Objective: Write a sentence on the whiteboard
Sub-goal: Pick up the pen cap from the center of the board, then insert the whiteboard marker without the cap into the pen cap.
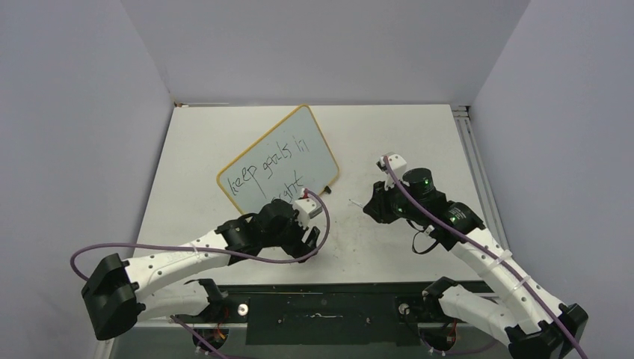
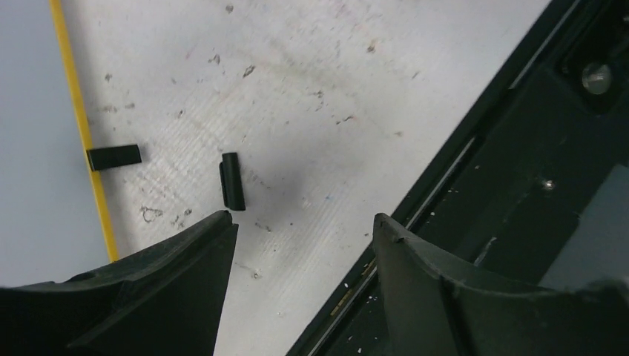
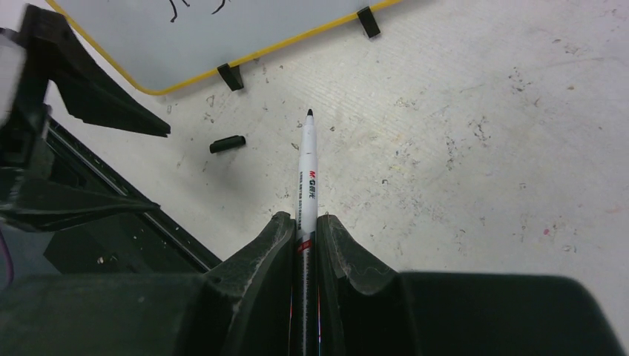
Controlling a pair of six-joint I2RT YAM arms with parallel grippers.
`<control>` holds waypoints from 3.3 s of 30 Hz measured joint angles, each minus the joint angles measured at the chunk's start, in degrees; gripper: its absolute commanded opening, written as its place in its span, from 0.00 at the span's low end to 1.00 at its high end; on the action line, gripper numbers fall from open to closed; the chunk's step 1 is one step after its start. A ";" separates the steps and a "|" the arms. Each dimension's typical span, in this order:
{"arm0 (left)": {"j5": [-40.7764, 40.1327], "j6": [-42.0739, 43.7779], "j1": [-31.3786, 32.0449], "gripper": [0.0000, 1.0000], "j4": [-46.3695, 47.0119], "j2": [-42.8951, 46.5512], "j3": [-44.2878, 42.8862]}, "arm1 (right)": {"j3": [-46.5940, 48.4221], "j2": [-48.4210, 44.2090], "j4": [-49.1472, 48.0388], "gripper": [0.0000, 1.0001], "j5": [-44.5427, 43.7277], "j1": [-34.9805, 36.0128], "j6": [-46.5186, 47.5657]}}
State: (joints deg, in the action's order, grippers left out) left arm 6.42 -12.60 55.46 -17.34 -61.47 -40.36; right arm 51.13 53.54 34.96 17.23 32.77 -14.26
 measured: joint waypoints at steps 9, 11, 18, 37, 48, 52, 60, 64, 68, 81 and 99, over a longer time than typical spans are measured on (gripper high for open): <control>-6.88 -4.20 1.66 0.48 3.13 -8.37 3.13 | -0.31 -2.58 0.33 0.05 -1.57 -0.13 -0.59; -8.28 -4.42 1.97 0.46 3.76 -10.25 3.13 | -0.70 -2.95 0.46 0.05 -1.81 -0.13 -0.79; -12.28 -4.81 2.97 0.43 3.96 -14.08 3.13 | -1.36 -4.87 0.87 0.05 -2.05 -0.13 -1.20; -15.91 -4.74 2.99 0.34 6.05 -19.69 3.13 | -4.00 -8.11 0.22 0.05 -2.91 -0.13 -1.40; -16.94 -4.39 2.99 0.03 7.43 -21.16 3.04 | -4.94 -10.43 -0.74 0.05 -2.89 -0.13 -1.38; -16.96 -4.33 3.08 0.00 8.17 -21.16 2.93 | -4.92 -10.67 -0.72 0.05 -3.10 -0.13 -1.42; -17.38 -4.74 3.10 0.00 5.97 -15.04 3.04 | -1.53 -10.38 0.31 0.05 -4.87 -0.13 -3.41; -16.96 -4.04 1.88 0.00 1.09 -7.54 -0.74 | -0.37 -7.98 0.28 0.05 -1.95 -0.13 -4.24; -14.14 -0.04 -0.70 0.00 -3.41 -2.29 -7.52 | 1.31 -3.82 0.35 0.05 3.93 -0.13 -4.22; 7.30 16.96 -2.58 0.00 -9.88 14.14 -4.35 | 3.61 5.53 2.05 0.05 34.67 -5.31 1.46; 14.67 18.03 -1.77 0.00 -9.79 14.45 -2.14 | 3.45 8.26 3.39 0.05 44.59 -0.46 2.08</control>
State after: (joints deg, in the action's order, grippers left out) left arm 21.08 5.43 53.69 -27.14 -47.03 -42.50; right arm 54.59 61.80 38.35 61.82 32.32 -12.19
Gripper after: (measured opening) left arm 0.064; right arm 0.155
